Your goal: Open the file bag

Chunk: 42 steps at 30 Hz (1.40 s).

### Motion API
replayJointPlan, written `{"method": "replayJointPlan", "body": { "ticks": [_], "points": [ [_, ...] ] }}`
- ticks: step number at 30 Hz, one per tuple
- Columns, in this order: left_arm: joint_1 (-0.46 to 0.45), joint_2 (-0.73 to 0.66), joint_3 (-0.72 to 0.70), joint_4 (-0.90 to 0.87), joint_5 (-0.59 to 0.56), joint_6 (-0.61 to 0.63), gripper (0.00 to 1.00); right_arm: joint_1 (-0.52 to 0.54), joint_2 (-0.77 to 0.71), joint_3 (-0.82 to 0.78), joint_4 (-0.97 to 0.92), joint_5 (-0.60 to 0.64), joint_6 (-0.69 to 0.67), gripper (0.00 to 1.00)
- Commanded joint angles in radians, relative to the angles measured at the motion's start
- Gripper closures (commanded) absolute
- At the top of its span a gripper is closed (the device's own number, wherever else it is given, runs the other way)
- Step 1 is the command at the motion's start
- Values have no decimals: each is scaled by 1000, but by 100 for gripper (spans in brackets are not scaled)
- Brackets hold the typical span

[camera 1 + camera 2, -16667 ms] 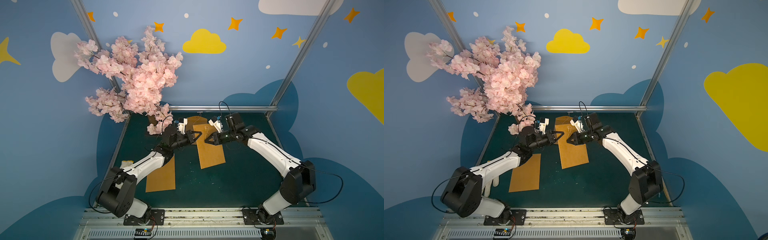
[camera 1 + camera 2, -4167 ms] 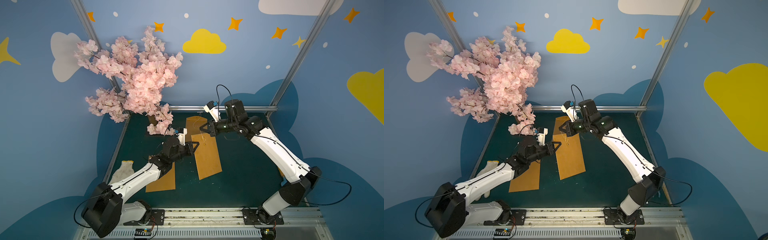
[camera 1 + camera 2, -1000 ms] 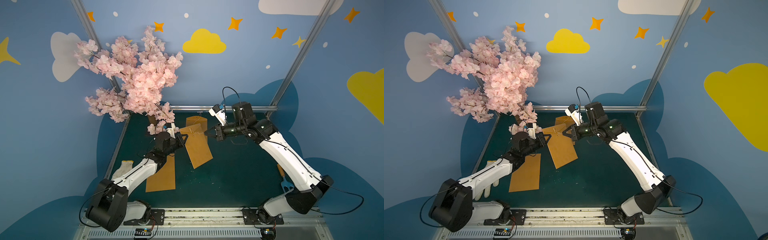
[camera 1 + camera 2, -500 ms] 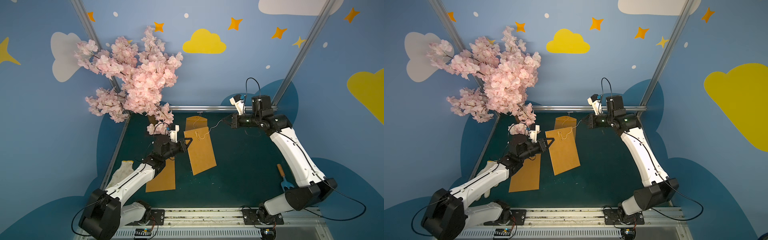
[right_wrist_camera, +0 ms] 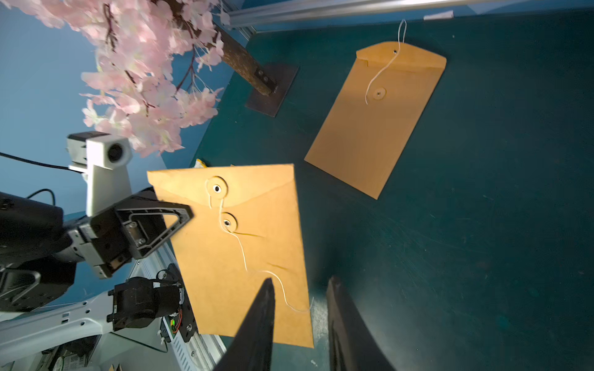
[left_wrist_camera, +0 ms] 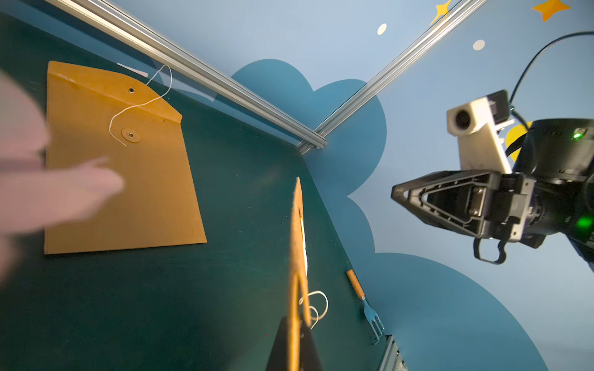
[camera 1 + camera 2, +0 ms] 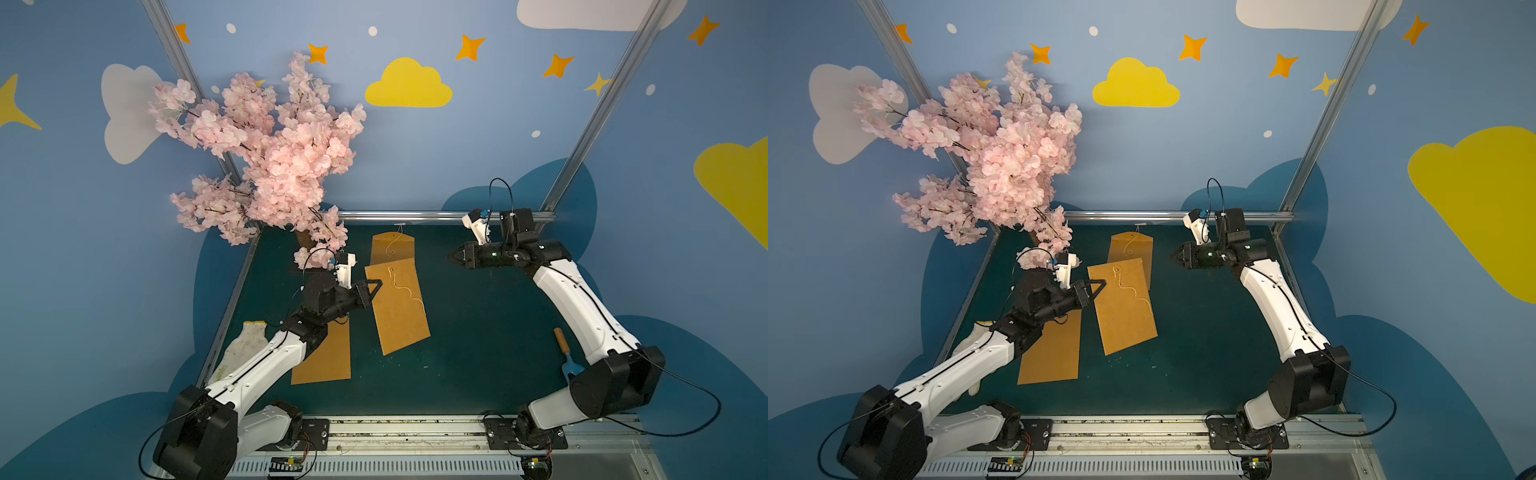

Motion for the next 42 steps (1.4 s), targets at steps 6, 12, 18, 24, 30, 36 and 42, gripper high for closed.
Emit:
{"method": "replayJointPlan", "body": {
  "ticks": [6, 12, 18, 24, 30, 36, 42],
  "points": [
    [28, 19, 17, 97, 108, -85, 97, -21, -40, -65, 96, -75, -10, 60],
    [26, 60, 22, 152, 178, -136, 97, -17, -19, -127, 170, -148, 2, 50],
    [12, 78, 23, 207, 198, -173, 97, -14, -6, -176, 211, -175, 31, 47],
    [-1, 71, 25, 224, 199, -180, 97, -7, -1, -199, 239, -202, 44, 45],
    [-8, 69, 25, 253, 211, -195, 97, 1, -8, -222, 266, -228, 57, 43],
    [-11, 65, 16, 293, 205, -216, 98, 3, -11, -259, 322, -257, 98, 43],
    [-19, 77, 13, 342, 218, -246, 97, 7, 17, -282, 416, -292, 163, 43]
  ]
}}
